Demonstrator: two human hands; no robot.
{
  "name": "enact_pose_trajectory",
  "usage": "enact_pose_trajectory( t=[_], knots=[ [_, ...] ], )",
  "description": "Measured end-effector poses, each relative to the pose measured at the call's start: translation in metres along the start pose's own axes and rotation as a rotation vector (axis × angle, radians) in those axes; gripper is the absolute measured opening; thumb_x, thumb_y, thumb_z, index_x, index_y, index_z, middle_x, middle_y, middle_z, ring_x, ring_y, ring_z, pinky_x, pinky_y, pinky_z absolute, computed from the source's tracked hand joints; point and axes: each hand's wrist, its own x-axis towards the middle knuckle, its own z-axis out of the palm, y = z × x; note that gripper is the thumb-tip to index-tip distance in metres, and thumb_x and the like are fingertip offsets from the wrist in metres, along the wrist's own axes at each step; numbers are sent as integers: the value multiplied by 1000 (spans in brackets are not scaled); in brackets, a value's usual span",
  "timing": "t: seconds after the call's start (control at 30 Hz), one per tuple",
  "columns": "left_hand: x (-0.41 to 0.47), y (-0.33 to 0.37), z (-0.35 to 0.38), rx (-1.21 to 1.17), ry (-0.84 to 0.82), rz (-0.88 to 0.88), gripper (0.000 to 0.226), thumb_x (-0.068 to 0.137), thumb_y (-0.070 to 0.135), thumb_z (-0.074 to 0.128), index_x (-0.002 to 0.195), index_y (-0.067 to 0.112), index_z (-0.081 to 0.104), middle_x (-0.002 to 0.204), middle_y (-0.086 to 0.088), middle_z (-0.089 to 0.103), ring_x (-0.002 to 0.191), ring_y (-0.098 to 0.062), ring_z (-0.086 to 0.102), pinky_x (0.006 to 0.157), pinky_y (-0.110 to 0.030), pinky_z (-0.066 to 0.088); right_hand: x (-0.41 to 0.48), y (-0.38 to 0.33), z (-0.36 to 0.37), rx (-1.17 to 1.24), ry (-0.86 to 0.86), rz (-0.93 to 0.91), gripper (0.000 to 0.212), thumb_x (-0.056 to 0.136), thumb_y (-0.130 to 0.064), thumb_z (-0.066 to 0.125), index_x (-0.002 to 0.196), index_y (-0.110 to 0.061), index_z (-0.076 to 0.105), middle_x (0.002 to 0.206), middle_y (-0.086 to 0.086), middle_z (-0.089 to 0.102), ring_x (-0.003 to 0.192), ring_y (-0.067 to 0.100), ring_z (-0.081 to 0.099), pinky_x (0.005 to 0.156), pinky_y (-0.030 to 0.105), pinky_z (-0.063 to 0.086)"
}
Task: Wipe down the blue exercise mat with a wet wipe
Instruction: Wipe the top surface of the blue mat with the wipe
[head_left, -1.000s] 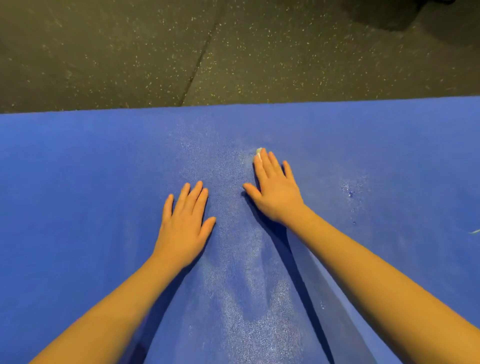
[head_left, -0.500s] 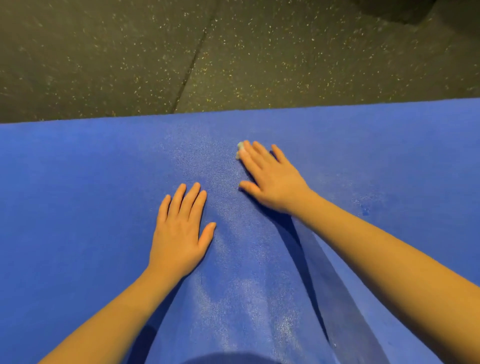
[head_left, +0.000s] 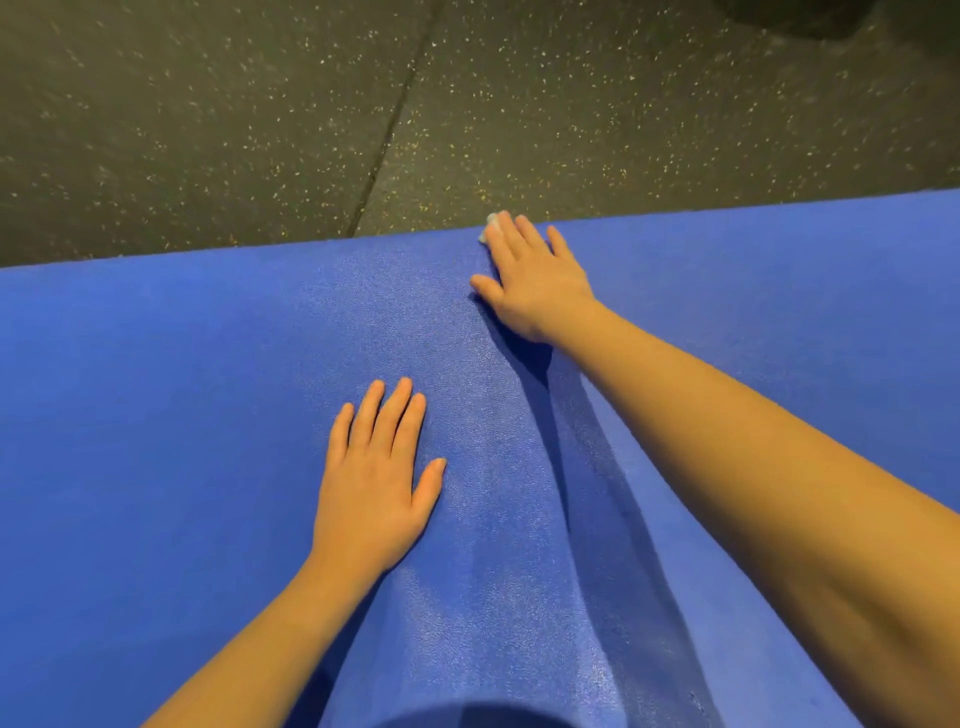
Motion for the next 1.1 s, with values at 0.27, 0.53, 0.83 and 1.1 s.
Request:
enact_pose_trajectory(
  t=[0.27, 0.53, 0.83, 1.1],
  knots=[
    [0, 0, 0, 5, 1, 4, 61, 92, 44, 36, 139, 6, 46, 151, -10, 38, 141, -31, 29, 114, -49, 19, -6, -7, 4, 1, 19, -110, 74, 99, -52, 30, 154, -12, 2, 162, 3, -4, 148, 19, -1, 119, 40, -1],
    [0, 0, 1, -3, 7, 1, 61, 92, 44, 35, 140, 7, 45, 151, -9, 37, 142, -30, 28, 115, -50, 19, -24, 17, 10, 41, 13, -36, 79, 98, -55, 31, 154, -9, -1, 162, 6, -9, 148, 21, -4, 119, 39, -1],
    [0, 0, 1, -15, 16, 10, 61, 91, 43, 36, 139, 6, 45, 151, -10, 38, 141, -31, 29, 115, -49, 17, -47, 21, 20, 45, 101, 38, 74, 98, -52, 31, 152, -4, 15, 161, 11, 8, 146, 28, 12, 118, 39, 11],
    [-1, -1, 0, -18, 17, 9, 62, 92, 43, 35, 140, 6, 44, 151, -9, 37, 142, -31, 28, 115, -49, 17, -51, 47, 17, 54, 78, -59, 61, 99, -47, 38, 152, -20, 22, 161, 12, 4, 147, 29, 8, 118, 41, 9]
  ],
)
